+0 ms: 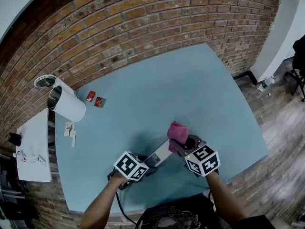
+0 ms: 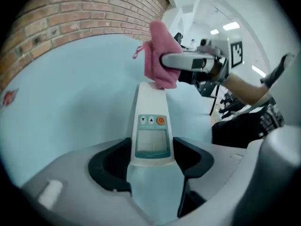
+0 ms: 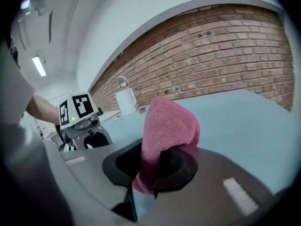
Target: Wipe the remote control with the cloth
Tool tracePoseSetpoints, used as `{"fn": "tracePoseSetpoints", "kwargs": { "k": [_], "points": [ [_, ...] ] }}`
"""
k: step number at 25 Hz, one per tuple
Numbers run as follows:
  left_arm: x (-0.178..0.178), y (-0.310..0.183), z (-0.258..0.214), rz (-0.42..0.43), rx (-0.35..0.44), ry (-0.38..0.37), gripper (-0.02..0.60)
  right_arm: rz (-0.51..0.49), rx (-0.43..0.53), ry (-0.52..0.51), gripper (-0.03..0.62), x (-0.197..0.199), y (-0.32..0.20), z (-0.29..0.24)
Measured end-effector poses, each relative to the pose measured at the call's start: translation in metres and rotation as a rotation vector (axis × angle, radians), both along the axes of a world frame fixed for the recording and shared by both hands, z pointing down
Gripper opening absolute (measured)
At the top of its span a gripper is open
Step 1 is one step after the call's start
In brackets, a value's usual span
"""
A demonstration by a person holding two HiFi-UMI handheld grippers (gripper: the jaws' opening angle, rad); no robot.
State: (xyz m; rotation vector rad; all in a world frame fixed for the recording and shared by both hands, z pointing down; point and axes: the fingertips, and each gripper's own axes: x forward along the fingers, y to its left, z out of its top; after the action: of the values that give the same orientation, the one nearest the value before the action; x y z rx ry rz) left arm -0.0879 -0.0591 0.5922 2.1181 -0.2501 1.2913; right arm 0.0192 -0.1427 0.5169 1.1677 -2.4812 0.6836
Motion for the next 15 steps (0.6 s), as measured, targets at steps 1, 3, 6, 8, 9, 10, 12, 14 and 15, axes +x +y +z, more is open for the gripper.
{"fn": "tracePoseSetpoints", "kwargs": {
  "k": [1, 3, 6, 8, 9, 10, 12, 14, 15],
  "points": [
    [0.002, 0.002, -0.003, -0.035, -0.064, 0.048, 0.279, 0.044, -0.003, -0.020, 0.066, 0.010, 0.003, -0.001],
    [0.004, 0.007, -0.008, -0.106, -0.187, 0.136, 0.278, 0.117, -0.005, -0.048, 0.066, 0.028, 0.010, 0.000],
    [0.008, 0.011, -0.016, -0.205, -0.350, 0.260, 0.279, 0.178, -0.009, -0.049, 0.066, 0.042, 0.020, 0.006],
    [0.013, 0.011, -0.025, -0.283, -0.470, 0.380, 0.279, 0.196, -0.014, -0.057, 0.066, 0.043, 0.024, 0.009],
    [0.015, 0.011, -0.031, -0.327, -0.532, 0.444, 0.279, 0.200, -0.015, -0.063, 0.066, 0.041, 0.026, 0.010],
    [0.016, 0.010, -0.036, -0.369, -0.589, 0.498, 0.279, 0.201, -0.014, -0.067, 0.066, 0.039, 0.026, 0.011],
    [0.016, 0.010, -0.039, -0.418, -0.662, 0.566, 0.279, 0.198, -0.006, -0.071, 0.066, 0.032, 0.026, 0.012],
    [0.017, 0.009, -0.042, -0.466, -0.724, 0.610, 0.279, 0.207, 0.006, -0.068, 0.066, 0.028, 0.026, 0.013],
    [0.018, 0.008, -0.044, -0.494, -0.751, 0.638, 0.279, 0.216, 0.013, -0.067, 0.066, 0.028, 0.025, 0.013]
  ]
}}
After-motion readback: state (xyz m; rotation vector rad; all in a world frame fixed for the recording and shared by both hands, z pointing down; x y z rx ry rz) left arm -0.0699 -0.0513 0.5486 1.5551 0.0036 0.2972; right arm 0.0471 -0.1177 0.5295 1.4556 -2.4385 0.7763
